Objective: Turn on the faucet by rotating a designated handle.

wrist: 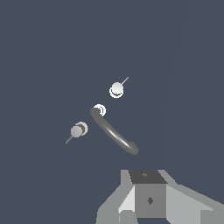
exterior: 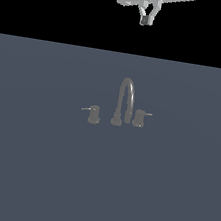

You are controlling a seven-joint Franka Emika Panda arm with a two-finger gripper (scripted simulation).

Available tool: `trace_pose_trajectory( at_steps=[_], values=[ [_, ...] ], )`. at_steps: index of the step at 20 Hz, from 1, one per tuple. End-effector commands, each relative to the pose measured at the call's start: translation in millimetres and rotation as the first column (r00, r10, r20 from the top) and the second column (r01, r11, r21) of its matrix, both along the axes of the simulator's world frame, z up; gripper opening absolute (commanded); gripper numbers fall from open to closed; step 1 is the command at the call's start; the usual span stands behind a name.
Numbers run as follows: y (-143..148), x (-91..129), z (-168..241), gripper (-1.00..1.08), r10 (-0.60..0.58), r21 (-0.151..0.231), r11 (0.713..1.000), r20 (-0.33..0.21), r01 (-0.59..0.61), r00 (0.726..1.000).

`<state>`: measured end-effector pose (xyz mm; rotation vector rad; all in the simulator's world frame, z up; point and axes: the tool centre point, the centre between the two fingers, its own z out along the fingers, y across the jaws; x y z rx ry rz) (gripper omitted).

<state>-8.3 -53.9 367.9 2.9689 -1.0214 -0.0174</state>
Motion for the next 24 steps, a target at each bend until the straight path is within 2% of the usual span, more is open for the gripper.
trace_pose_trajectory(
  at_steps=[1,6,12,18,24],
  values=[
    [-7,18,-18,-1.0,-0.059,-0.001,0.998,0.001,0.059,0.998],
    [-21,49,-56,-1.0,-0.174,-0.002,0.985,0.003,0.174,0.985],
    [-39,82,-108,-1.0,-0.308,-0.003,0.951,0.005,0.308,0.951],
    [-57,108,-165,-1.0,-0.436,-0.004,0.9,0.007,0.436,0.9],
    [-75,126,-225,-1.0,-0.553,-0.003,0.833,0.009,0.553,0.833]
  ],
)
